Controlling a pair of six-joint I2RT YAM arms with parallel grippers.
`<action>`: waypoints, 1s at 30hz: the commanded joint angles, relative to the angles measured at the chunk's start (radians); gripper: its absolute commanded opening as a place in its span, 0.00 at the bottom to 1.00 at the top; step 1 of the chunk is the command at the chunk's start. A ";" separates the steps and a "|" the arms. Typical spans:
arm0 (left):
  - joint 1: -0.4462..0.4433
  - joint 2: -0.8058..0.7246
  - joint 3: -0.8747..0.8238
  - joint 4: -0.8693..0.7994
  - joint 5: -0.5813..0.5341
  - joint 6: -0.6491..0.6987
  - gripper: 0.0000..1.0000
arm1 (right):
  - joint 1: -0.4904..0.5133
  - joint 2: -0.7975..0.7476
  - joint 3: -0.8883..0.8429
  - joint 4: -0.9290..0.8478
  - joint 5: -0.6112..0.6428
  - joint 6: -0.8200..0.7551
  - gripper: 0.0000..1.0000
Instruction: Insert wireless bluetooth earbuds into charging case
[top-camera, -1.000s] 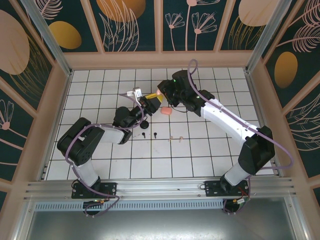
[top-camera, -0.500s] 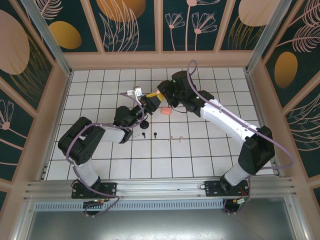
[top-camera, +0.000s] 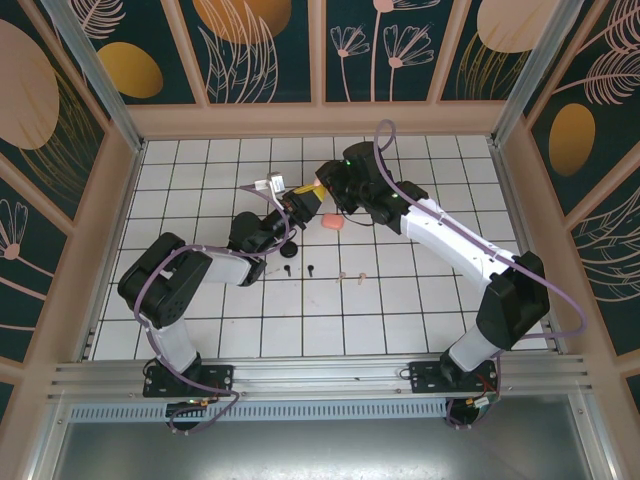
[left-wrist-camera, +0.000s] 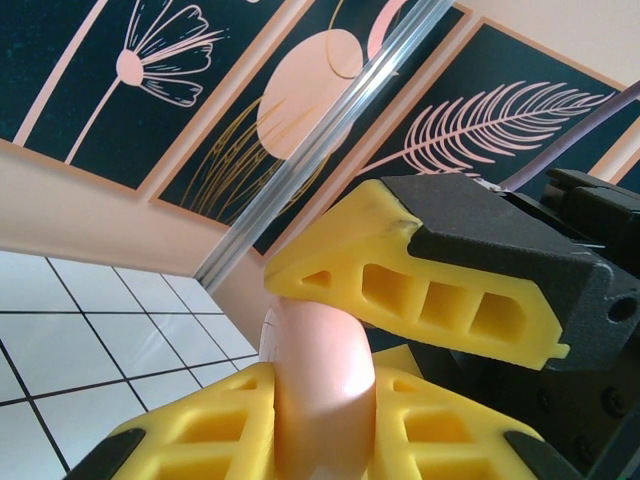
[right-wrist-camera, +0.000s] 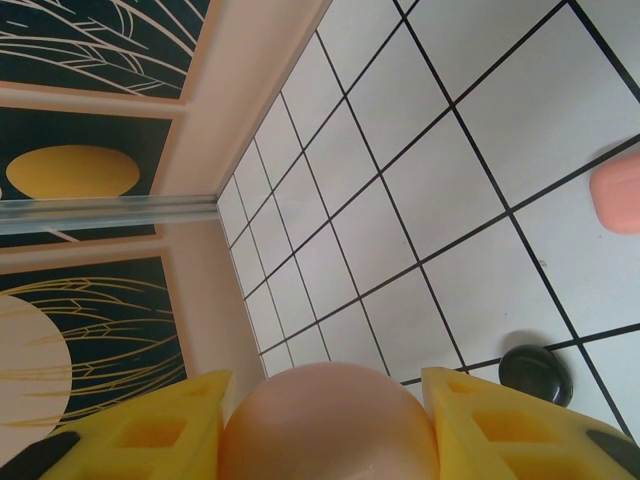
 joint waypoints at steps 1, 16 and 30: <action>-0.007 0.021 0.018 0.052 0.001 -0.019 0.13 | 0.017 -0.034 -0.008 0.046 -0.011 0.018 0.42; -0.007 0.009 0.000 0.051 0.008 -0.043 0.00 | -0.019 -0.155 -0.056 0.073 0.091 -0.029 0.74; 0.007 -0.142 0.089 -0.382 0.303 0.126 0.00 | -0.222 -0.555 -0.509 0.232 -0.162 -0.667 0.75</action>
